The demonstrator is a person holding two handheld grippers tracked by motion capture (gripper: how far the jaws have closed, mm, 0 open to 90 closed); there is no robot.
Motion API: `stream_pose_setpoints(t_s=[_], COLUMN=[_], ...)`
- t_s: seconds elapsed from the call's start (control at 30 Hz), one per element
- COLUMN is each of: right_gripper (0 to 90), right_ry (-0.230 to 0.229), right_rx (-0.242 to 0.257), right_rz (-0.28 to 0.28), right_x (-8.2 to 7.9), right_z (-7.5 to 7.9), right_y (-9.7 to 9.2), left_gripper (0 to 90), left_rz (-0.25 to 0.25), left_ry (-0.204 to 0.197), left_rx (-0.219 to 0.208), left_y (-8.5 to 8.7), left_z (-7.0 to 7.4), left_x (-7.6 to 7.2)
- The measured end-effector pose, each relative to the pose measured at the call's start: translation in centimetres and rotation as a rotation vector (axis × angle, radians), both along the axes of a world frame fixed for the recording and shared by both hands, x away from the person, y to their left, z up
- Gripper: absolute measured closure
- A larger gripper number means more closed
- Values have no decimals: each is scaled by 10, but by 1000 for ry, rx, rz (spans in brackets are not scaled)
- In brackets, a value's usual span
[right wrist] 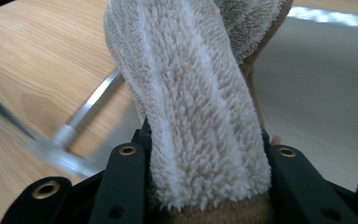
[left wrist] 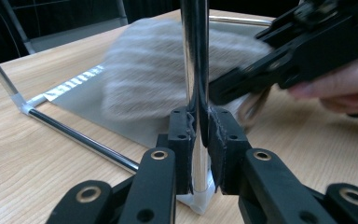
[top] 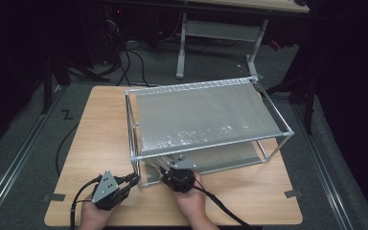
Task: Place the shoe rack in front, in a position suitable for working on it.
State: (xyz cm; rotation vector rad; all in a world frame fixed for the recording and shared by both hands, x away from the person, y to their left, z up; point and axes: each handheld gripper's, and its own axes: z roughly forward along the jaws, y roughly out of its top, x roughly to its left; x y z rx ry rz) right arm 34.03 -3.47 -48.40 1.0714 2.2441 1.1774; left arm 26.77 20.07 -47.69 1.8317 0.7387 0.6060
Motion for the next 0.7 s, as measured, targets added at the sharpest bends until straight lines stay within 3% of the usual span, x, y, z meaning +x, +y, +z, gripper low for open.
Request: stream_pose_setpoints(t_s=[0.1,0.2,0.23,0.27,0.33,0.43,0.53,0.6,0.7], right_gripper=[618,569,539,508,439,392,383,400,491], right_ry=[50,60,108,126,121,61,8,-42,-56], right_rx=[8,-21,-5,11,13,14,37,50,66], right_rz=[-5,31,13,14,41,88,113,130,137], right_x=[-3,-1,-3,-4,-4,-8,-15,-17,-13], right_z=[-5,-15,-16,-16,-15,-11,-2,3,6], right_y=[18,26,27,27,26,21,15,12,11], left_gripper=[796,796,797,796,796,787,719,676,666], left_rz=[-1,-3,-4,-4,-4,1,6,13,30], left_ry=[0,0,0,-2,-3,-13,-13,-14,-20], left_rx=[3,5,5,4,4,15,-2,-12,-28], left_y=[0,0,0,0,0,-1,-3,-4,-7], left_z=[-1,-1,-1,-2,-2,-2,-1,-1,0], left_x=[-1,-1,-1,-1,-1,-2,-2,-2,-1])
